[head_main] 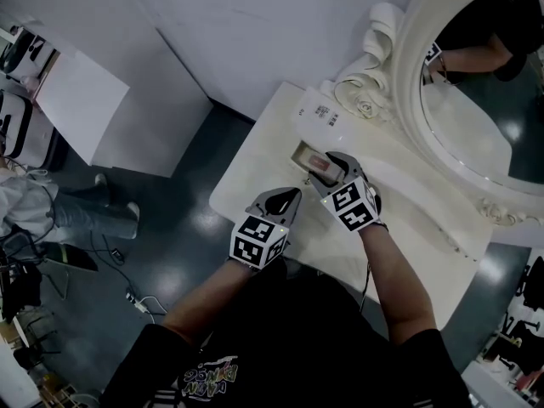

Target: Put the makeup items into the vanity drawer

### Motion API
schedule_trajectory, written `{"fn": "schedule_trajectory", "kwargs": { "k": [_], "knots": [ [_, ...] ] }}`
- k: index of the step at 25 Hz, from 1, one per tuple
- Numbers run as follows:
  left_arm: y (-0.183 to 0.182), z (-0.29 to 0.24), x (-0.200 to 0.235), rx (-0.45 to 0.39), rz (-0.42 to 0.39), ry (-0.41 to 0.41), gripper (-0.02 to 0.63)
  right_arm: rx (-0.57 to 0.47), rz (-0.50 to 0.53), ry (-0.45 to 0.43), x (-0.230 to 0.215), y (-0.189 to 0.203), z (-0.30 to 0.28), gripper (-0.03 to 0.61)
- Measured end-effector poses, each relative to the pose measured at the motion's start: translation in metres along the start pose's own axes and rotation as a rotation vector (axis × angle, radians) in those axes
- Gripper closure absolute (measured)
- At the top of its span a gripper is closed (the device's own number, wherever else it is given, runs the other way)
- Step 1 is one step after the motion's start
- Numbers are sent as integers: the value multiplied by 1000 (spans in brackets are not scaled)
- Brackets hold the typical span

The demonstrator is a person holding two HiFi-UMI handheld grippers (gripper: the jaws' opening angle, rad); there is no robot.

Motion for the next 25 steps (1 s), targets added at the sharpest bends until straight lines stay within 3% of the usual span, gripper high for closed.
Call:
{"fn": "schedule_trajectory", "kwargs": {
  "k": [23,25],
  "knots": [
    [-9,1,0,-10,-31,30,606,-67,-115,67,-4,-1,21,334],
    [-10,1,1,-12,-37,39,606,-79,-134,91,-4,-1,27,387]
  ]
}}
Point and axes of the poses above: the fingertips, and each gripper's own axes: z backward along the fingers, x to its left, y out of its underside, the point moved 6 cm from there along z, backward along the fingers, and after that the axes turned 2 degrees about -y, right-handed, at the moved point
